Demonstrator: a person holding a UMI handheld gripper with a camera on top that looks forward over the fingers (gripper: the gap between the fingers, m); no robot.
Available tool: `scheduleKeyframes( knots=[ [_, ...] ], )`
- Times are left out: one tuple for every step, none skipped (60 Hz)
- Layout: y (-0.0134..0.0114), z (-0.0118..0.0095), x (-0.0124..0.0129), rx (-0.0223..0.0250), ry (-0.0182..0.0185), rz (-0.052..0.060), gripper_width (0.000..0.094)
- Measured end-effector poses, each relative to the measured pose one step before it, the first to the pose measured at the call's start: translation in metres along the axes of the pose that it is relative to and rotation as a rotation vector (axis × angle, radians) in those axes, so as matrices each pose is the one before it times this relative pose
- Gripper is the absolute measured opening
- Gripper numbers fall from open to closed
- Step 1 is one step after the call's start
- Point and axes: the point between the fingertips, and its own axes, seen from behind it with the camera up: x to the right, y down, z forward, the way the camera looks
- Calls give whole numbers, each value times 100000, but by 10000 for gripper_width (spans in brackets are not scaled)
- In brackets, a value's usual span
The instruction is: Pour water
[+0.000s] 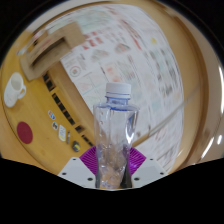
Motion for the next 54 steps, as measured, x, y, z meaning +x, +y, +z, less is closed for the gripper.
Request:
scheduleKeyframes(
  knots=[
    [-1270, 368, 108, 1787, 1017, -5298, 344],
    [-1267, 357, 60, 1841, 957, -5226, 345],
    [-1333, 347, 26, 1971, 870, -5367, 345],
    [-1320, 341, 24, 2085, 761, -5324, 345],
    [-978, 561, -276, 2409, 930, -4856, 345],
    [-1253, 325, -103, 2003, 658, -5550, 345],
    [-1500, 343, 177, 1703, 209, -5911, 344],
    [-1219, 321, -128, 2077, 124, -5843, 345],
    [-1239, 332, -166, 2305, 20, -5563, 347],
    [-1244, 292, -173, 2351, -124, -5474, 344],
    [-1163, 266, -222, 2269, -293, -5531, 344],
    [-1158, 283, -259, 2226, -370, -5500, 344],
    [-1152, 279, -291, 2161, -426, -5281, 344],
    [-1135, 303, -242, 2110, -530, -4988, 345],
    [-1122, 285, -208, 2205, -527, -4612, 344],
    [-984, 583, -1091, 2679, 121, -4159, 344],
    [-1024, 183, 69, 1515, -643, -4483, 345],
    [-1172, 207, -17, 1728, -992, -3999, 344],
    [-860, 231, -250, 1465, -808, -4054, 343],
    [-741, 236, -318, 1245, -975, -3851, 346],
    [-662, 204, -324, 983, -1104, -3563, 346],
    [-659, 202, -258, 1030, -1060, -2960, 344],
    [-617, 222, -335, 976, -903, -2462, 344],
    [-317, 262, -688, 1417, -475, -2208, 346],
    [-565, 176, -258, 752, -1034, -2654, 345],
    [-618, 178, -170, 1092, -787, -2630, 345],
    [-735, 326, -13, 1099, -490, -2313, 345],
    [-541, 114, 72, 893, -55, -2188, 345],
    [-460, 129, 87, 865, 62, -1929, 345],
    [-369, 87, 18, 507, -31, -1821, 346],
    [-329, 74, 45, 312, -216, -1574, 344],
    [-287, 75, 3, 147, -308, -993, 345],
    [-251, 49, -14, 65, -372, -353, 344],
    [-1, 70, -424, 531, 86, 352, 344],
    [-165, 80, -8, -169, -545, 377, 343],
    [-88, -32, 55, -271, -839, 738, 344],
    [-75, 18, -31, -384, -546, 353, 345],
    [-19, 19, -7, -244, -463, 251, 345],
    [-25, 19, -6, -200, -289, 144, 345],
    [-61, 29, 34, -94, -43, 34, 345],
    [-100, 23, 66, 112, 81, -23, 346],
    [-60, 39, -96, 322, 293, 59, 344],
    [-47, 41, 103, 184, 57, -67, 344],
    [-57, -8, 125, 169, 53, 21, 344],
    [-36, -28, 115, 238, 92, 158, 345],
    [-23, -38, 136, 237, 224, 352, 343],
    [16, -32, 169, 326, 331, 541, 344],
    [76, -64, 195, 271, 403, 757, 345],
    [99, -57, 194, 146, 344, 945, 345],
    [187, -73, 162, -37, 231, 1207, 344],
    [240, -82, 187, -232, 187, 1547, 345],
    [304, -76, 220, -372, 173, 2061, 346],
    [295, -79, 167, -511, 462, 2543, 345],
    [470, -83, 259, -32, -35, 3530, 345]
  ],
)
